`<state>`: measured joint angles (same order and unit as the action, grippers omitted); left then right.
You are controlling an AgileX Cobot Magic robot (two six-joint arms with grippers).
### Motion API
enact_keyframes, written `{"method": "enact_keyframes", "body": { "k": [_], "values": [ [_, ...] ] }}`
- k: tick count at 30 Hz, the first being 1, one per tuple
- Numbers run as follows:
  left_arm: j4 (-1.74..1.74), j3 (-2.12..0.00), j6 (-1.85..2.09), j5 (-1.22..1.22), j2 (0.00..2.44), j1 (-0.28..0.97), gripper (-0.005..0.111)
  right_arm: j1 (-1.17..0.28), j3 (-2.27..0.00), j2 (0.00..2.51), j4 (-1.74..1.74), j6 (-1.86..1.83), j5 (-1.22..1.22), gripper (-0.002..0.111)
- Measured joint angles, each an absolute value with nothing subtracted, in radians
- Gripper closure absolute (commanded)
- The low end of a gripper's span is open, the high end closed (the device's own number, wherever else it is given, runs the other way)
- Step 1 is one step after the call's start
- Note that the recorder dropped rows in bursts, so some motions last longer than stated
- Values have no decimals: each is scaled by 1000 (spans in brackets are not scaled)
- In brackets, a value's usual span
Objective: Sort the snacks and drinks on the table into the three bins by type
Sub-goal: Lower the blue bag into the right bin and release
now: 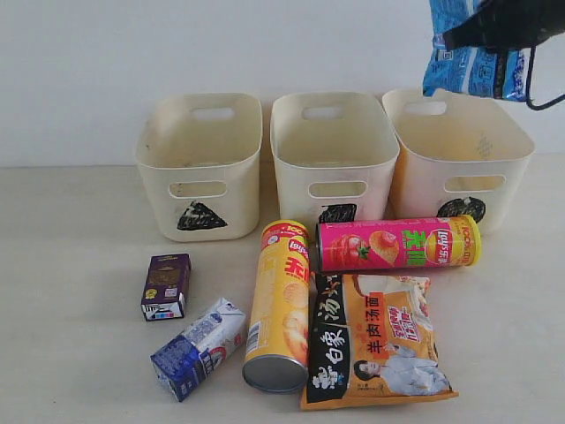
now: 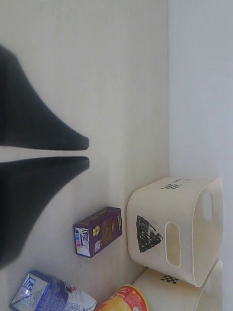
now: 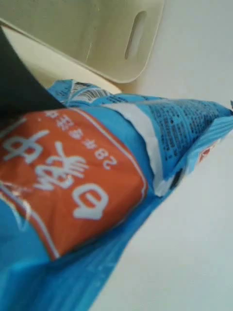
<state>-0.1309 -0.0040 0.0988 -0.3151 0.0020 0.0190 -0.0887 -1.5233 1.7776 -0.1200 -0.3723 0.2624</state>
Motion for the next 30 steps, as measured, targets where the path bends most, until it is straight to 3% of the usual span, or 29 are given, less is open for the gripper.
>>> {"method": "enact_keyframes", "body": {
  "k": [10, 11, 14, 16, 18, 30],
  "values": [
    [-131, -4, 99, -315, 2, 19, 103, -28, -1523, 1968, -120, -171, 149, 108],
    [-131, -4, 99, -315, 2, 19, 103, -28, -1523, 1982, -120, -168, 142, 104],
    [-131, -4, 99, -315, 2, 19, 103, -28, -1523, 2009, -120, -144, 113, 83],
    [-131, -4, 99, -315, 2, 19, 103, -28, -1523, 2019, -120, -122, 91, 48],
    [-131, -4, 99, -315, 2, 19, 103, -28, -1523, 2019, -120, -111, 70, 32],
    [-131, -4, 99, -315, 2, 19, 103, -28, -1523, 1921, -120, -105, 36, 42]
  ]
}}
